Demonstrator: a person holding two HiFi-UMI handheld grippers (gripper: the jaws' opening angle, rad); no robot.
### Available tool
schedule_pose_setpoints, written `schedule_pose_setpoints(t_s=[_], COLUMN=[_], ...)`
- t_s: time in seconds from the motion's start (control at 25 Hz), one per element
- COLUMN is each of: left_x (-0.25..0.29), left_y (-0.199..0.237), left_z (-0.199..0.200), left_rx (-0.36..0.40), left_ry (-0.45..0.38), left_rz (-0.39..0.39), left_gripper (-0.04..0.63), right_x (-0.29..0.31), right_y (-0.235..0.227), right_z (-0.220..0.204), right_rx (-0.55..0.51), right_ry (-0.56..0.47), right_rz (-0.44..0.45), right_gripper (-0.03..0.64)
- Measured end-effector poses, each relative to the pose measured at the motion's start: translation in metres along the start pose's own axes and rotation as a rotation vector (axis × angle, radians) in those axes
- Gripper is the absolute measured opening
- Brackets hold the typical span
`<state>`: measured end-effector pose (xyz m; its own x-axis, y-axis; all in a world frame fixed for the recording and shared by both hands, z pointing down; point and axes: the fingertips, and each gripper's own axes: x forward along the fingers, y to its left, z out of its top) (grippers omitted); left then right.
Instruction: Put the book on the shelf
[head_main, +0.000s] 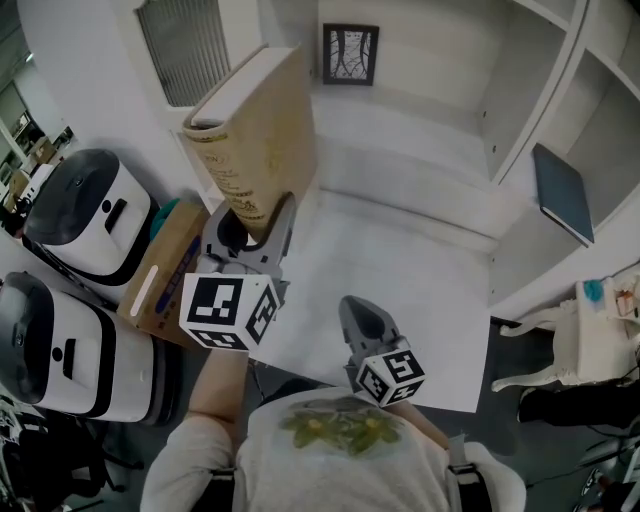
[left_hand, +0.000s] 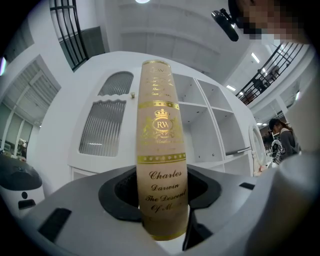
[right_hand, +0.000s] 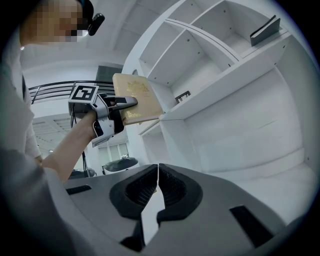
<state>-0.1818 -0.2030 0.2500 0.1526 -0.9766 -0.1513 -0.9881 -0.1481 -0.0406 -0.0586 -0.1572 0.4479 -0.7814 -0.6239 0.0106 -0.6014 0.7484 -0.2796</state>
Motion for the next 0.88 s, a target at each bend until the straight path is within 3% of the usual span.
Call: schedule_pose_setpoints(t_s=[0.88], left_x=[0.036], left_y=[0.011], left_z=[0.024], left_rx=[0.034], left_ry=[-0.049], left_rz=[0.02], left_gripper=[0.227], right_x=[0.008], right_y=[-0.018], right_z=[0.002], right_rx=[-0.011], right_ry=[-0.007], right_rz=[-0.009], right_gripper=[0.031])
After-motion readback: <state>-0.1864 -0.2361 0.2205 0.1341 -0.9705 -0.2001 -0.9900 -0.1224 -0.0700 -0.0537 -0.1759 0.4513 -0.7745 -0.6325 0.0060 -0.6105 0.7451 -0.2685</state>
